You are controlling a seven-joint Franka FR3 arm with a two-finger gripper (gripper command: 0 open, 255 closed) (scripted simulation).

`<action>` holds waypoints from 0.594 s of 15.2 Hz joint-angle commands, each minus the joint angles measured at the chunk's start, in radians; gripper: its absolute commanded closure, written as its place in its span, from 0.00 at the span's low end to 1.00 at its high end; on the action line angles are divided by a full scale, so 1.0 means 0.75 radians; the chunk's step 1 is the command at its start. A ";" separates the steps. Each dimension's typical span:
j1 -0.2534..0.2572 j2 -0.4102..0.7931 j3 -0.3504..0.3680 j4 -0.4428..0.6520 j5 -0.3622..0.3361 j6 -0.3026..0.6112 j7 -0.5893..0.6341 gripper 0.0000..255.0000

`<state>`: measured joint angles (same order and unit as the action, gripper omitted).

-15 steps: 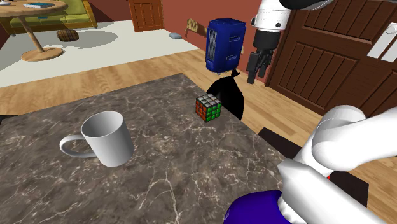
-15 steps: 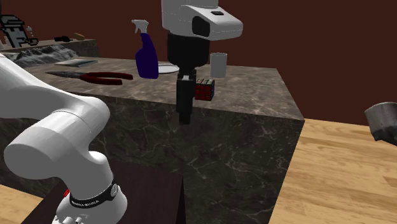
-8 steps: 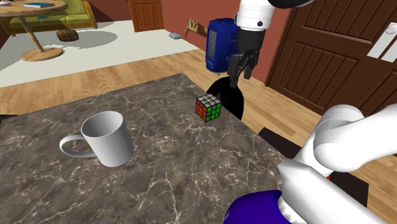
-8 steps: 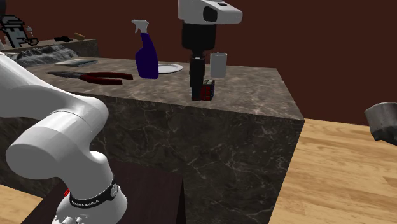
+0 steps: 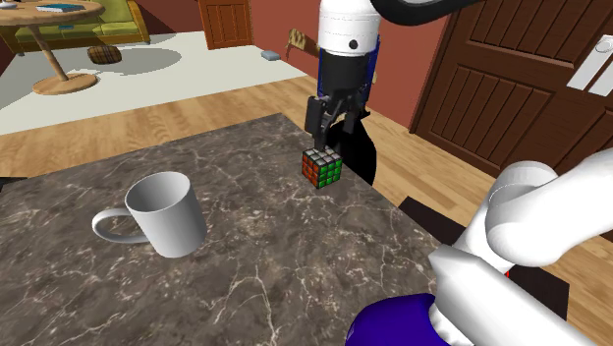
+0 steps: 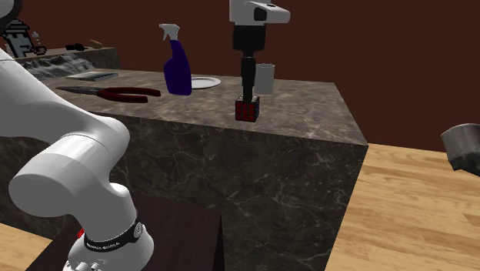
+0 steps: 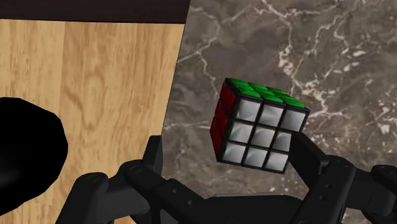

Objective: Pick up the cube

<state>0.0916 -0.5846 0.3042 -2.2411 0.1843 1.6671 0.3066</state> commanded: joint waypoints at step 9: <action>0.012 0.069 0.092 -0.065 0.012 0.148 0.080 0.00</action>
<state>0.0991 -0.5345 0.3679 -2.2727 0.1909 1.7593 0.3642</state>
